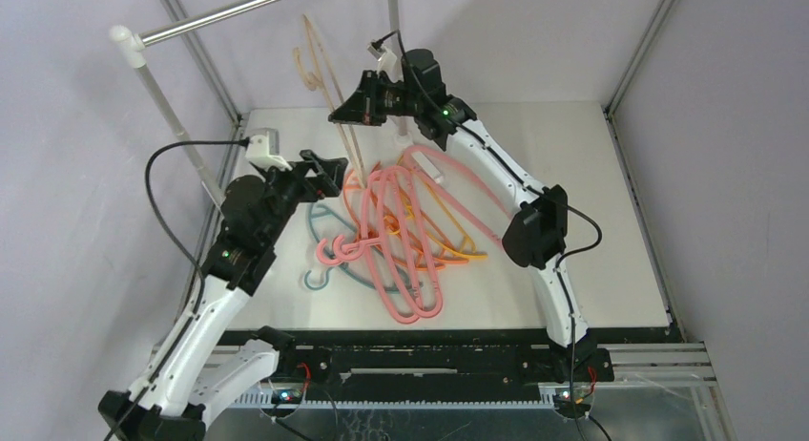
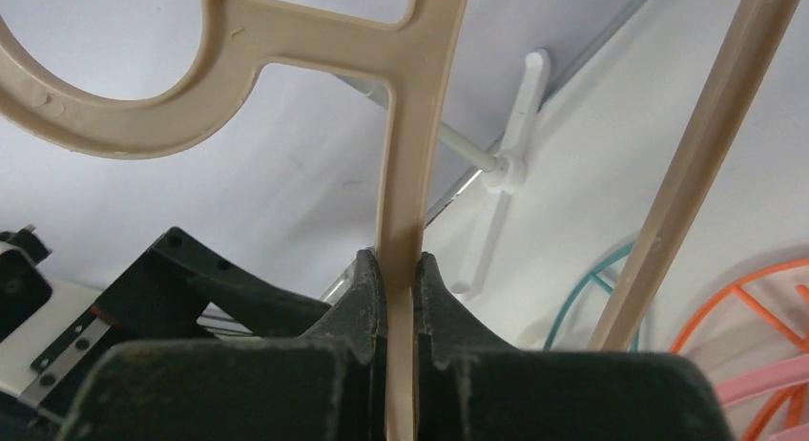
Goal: Organize the hangers
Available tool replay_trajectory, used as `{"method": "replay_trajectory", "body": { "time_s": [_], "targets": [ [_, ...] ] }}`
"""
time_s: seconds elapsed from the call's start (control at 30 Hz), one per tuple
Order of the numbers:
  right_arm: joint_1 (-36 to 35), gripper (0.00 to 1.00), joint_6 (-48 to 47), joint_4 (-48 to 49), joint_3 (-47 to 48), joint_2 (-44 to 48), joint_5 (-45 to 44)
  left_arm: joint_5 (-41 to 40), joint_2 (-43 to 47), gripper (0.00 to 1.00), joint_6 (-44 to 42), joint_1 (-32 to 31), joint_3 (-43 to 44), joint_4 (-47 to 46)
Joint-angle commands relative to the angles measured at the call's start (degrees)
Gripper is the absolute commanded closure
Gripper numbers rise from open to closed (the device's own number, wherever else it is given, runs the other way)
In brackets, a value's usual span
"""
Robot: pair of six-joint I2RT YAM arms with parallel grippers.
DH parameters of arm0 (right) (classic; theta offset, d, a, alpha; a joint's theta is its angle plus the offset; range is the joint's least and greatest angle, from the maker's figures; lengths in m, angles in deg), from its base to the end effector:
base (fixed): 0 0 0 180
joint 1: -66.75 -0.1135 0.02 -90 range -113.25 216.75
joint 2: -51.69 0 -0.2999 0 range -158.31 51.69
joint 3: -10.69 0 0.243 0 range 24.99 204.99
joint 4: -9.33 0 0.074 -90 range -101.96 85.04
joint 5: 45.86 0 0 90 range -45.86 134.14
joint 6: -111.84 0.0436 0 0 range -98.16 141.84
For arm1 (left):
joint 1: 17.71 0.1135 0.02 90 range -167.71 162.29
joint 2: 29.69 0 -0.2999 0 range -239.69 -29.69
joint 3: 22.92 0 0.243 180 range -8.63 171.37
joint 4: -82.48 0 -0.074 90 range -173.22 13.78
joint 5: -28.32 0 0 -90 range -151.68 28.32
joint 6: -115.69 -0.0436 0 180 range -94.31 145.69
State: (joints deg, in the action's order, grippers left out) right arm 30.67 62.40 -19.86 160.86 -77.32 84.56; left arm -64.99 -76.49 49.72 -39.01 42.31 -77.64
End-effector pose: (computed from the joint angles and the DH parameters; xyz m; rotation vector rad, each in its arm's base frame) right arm 0.4210 0.3418 0.4193 -0.5220 1.8827 1.5399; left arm 0.1525 -0.0568 0.4060 -0.0845 1.6232 -0.5671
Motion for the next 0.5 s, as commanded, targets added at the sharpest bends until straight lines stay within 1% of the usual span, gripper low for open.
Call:
{"method": "replay_trajectory", "body": {
  "time_s": [0.0,0.17,0.4,0.47],
  "targets": [
    [-1.55,1.00,-6.14,-1.65,0.62,1.92,-5.87,-1.15,-2.65,0.00,0.67,-2.73,2.77,-1.20],
    [-1.87,1.00,-5.73,-1.77,0.86,1.95,-5.87,-2.97,-4.32,0.00,0.58,-4.22,2.85,-0.59],
    [-3.30,1.00,-5.34,-3.89,0.67,3.59,-6.32,-7.05,-9.48,0.00,0.71,-6.09,2.94,-1.16],
    [-3.83,1.00,-5.36,-4.08,0.27,4.48,-6.43,-8.84,-11.45,0.00,0.71,-8.55,2.92,-1.50]
  ]
}}
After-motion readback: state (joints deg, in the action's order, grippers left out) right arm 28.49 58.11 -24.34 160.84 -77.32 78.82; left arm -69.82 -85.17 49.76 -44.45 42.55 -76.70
